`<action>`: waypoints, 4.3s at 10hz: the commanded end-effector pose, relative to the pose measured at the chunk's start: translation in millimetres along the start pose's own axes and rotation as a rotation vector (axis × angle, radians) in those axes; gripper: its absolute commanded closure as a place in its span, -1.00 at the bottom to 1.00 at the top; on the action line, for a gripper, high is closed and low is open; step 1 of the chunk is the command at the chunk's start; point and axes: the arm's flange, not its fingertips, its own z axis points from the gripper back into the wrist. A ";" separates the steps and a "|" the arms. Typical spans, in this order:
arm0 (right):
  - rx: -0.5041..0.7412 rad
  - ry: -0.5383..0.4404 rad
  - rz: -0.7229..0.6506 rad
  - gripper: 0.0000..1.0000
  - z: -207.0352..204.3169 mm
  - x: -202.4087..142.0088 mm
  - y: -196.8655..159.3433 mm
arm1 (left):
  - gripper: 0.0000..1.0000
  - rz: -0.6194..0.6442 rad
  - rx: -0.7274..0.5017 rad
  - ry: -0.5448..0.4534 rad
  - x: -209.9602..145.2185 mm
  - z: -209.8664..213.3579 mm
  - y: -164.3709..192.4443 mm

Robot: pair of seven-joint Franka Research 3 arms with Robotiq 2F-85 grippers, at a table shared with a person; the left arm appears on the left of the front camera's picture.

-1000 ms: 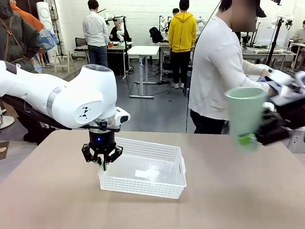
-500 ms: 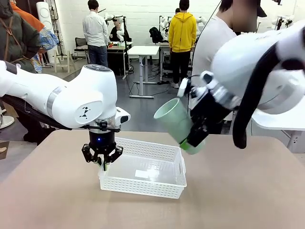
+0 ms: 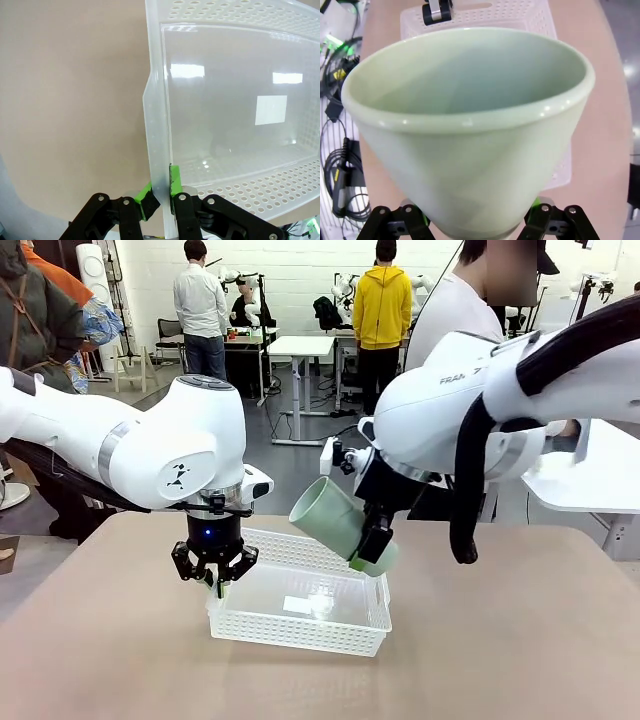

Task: Clean and organize the cups into the basket.
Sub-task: Pick up the Organizing basket and move it to the center of the table, then pick up the Reusable plastic cup from the right side of the table and place it inside the Organizing basket.

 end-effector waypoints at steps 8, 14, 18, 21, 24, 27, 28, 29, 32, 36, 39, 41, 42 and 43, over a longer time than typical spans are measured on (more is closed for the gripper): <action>0.073 0.098 0.090 -0.60 -94.9 -11.1 -19.2 | 1.00 0.022 0.001 -0.005 -1.2 1.6 -3.6; 0.117 0.117 0.090 -1.00 -109.9 -12.6 -16.2 | 1.00 0.022 0.001 -0.005 -1.2 1.6 -3.6; 0.102 0.012 0.109 -1.00 -63.5 -18.4 1.4 | 1.00 0.022 0.001 -0.005 -1.2 1.6 -3.6; 0.046 -0.298 0.109 -1.00 53.8 -70.3 17.3 | 1.00 0.022 0.001 -0.005 -1.2 1.6 -3.6; 0.006 -0.603 0.105 -1.00 139.4 -179.5 6.0 | 1.00 0.022 0.001 -0.005 -1.2 1.6 -3.6; 0.014 -0.813 0.092 -1.00 163.9 -296.0 -18.4 | 1.00 0.022 0.001 -0.005 -1.2 1.6 -3.6; 0.021 -0.863 0.078 -1.00 162.2 -332.7 -29.2 | 1.00 0.022 0.001 -0.005 -1.2 1.6 -3.6; 0.023 -0.926 0.070 -1.00 159.0 -369.5 -38.3 | 1.00 0.022 0.001 -0.005 -1.2 1.6 -3.6; 0.010 -1.015 -0.013 -1.00 133.6 -456.3 -55.4 | 1.00 0.022 0.001 -0.005 -1.2 1.6 -3.6; 0.024 -1.027 -0.062 -1.00 115.1 -488.3 -59.2 | 1.00 0.022 0.001 -0.005 -1.2 1.6 -3.6; 0.033 -0.996 -0.082 -1.00 110.1 -492.3 -56.8 | 1.00 0.022 0.001 -0.005 -1.2 1.6 -3.6; 0.033 -0.996 -0.082 -1.00 110.1 -492.3 -56.8 | 1.00 0.022 0.001 -0.005 -1.2 1.6 -3.6; 0.033 -0.996 -0.082 -1.00 110.1 -492.3 -56.8 | 1.00 0.022 0.001 -0.005 -1.2 1.6 -3.6; 0.033 -0.996 -0.082 -1.00 110.1 -492.3 -56.8 | 1.00 0.022 0.001 -0.005 -1.2 1.6 -3.6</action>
